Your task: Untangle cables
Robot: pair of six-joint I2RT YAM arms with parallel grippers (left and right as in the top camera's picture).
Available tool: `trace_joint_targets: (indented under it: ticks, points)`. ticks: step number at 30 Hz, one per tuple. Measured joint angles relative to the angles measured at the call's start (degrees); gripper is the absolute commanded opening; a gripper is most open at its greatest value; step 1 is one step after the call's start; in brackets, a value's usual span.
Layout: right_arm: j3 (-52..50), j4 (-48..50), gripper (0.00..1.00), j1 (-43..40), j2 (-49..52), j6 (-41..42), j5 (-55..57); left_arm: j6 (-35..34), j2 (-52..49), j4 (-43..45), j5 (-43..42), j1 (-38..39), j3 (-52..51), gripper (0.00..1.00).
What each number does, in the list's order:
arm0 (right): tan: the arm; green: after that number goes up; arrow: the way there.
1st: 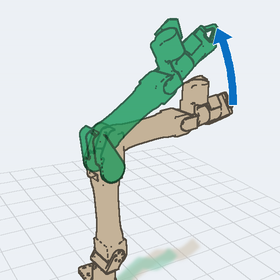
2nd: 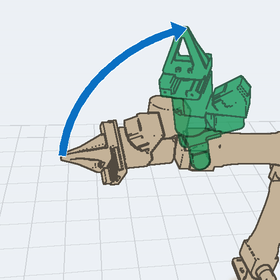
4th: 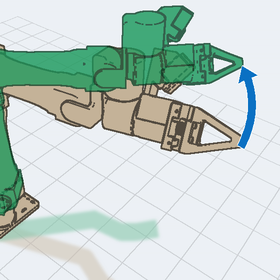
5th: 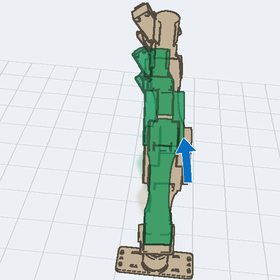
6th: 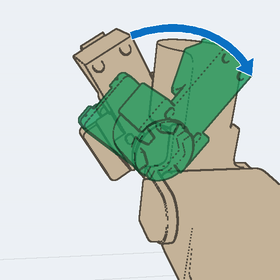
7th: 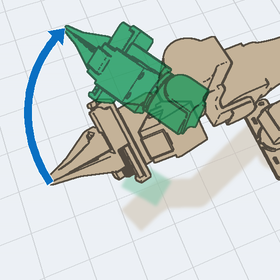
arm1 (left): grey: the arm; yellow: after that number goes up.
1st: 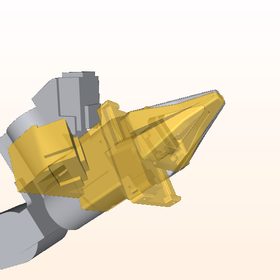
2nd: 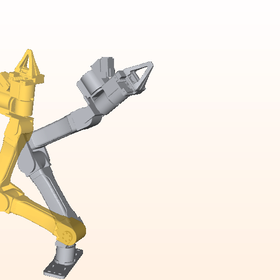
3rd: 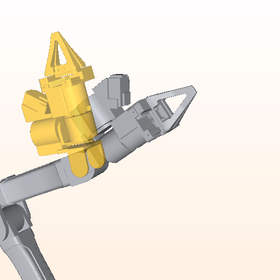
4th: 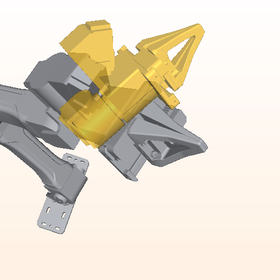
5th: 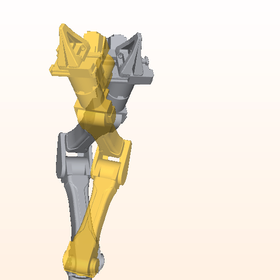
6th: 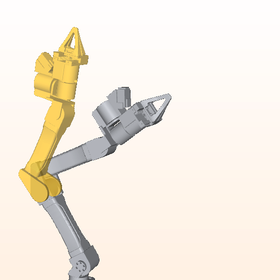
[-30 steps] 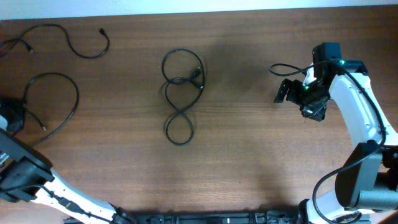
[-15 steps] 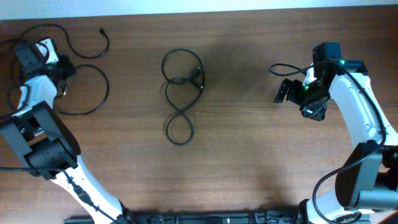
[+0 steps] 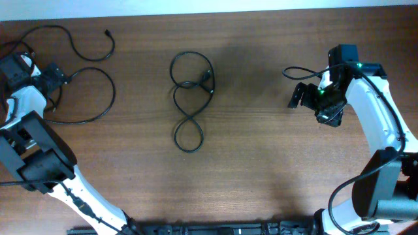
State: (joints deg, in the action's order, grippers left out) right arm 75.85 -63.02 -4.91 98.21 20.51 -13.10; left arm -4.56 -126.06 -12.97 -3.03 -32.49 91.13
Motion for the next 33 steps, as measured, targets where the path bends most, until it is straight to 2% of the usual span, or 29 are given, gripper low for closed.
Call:
trace_joint_targets:
  ticks: [3,5,7,9,11,15,18,20,24,33]
  points:
    - [0.0,0.0,0.98,0.0,0.0,0.1,0.0,-2.0,0.2,0.2,-9.1,0.0,0.5,0.84]
    - [0.0,0.0,0.98,0.0,0.0,0.0,0.0,-5.9,0.7,-0.1,-16.0,0.3,0.7,0.9]
    - [0.0,0.0,0.98,0.0,0.0,0.0,0.0,-7.7,1.0,-2.0,-17.6,0.8,0.9,0.9]
    - [0.0,0.0,0.98,0.0,0.0,0.0,0.0,-8.5,1.1,-4.4,-13.9,2.6,0.9,0.92]
    - [0.0,0.0,0.98,0.0,0.0,0.0,0.0,-6.5,1.1,-4.8,-10.2,4.2,0.9,0.94]
    - [0.0,0.0,0.98,0.0,0.0,0.0,0.0,3.7,1.1,-3.7,-4.9,5.8,0.9,0.84]
    - [0.0,0.0,0.98,0.0,0.0,0.0,0.0,7.8,1.1,-2.6,-3.9,5.4,0.9,0.87]
    - [0.0,0.0,0.98,0.0,0.0,0.0,0.0,8.7,1.1,-2.4,-3.7,5.4,0.9,0.87]
    - [0.0,0.0,0.98,0.0,0.0,0.0,0.0,9.7,-0.2,-0.5,-3.5,5.4,0.9,0.78]
    - [0.0,0.0,0.98,0.0,0.0,0.0,0.0,10.0,-5.1,-0.8,-3.5,5.4,0.9,0.75]
